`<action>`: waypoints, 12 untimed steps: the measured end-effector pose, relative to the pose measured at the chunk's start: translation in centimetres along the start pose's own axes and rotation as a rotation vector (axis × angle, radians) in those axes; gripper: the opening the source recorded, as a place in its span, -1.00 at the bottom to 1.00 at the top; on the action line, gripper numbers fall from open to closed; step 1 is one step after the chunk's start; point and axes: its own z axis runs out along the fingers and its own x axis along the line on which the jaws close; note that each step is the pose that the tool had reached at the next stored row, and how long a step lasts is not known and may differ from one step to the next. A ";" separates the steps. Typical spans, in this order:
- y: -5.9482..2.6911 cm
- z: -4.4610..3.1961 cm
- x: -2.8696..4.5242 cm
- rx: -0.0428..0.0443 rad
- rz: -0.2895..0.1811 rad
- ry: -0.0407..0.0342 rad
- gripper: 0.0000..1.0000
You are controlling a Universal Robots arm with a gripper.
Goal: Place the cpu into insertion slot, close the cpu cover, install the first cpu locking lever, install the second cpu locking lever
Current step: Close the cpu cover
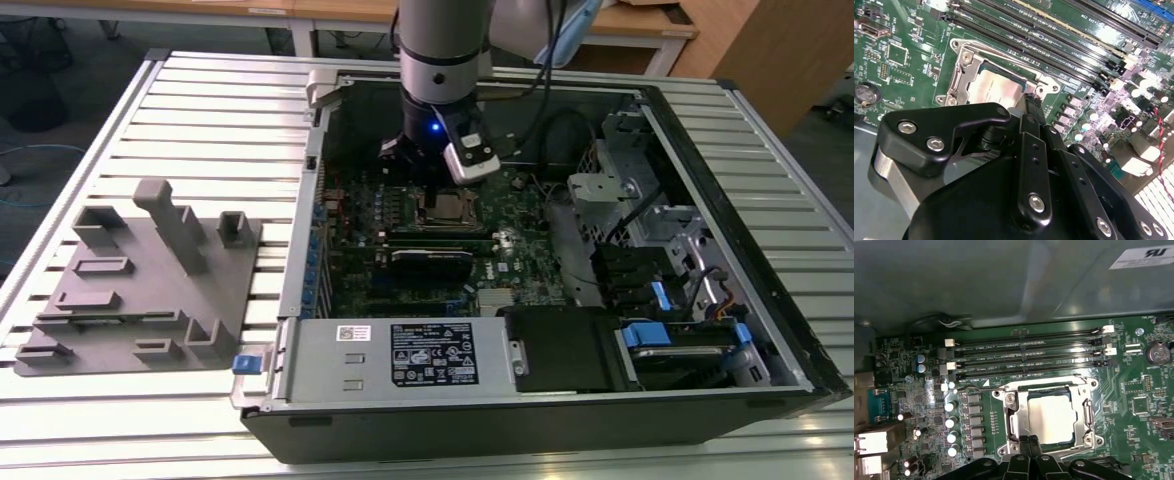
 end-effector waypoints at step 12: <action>0.65 0.70 0.20 0.0003 0.000 0.0000 -0.80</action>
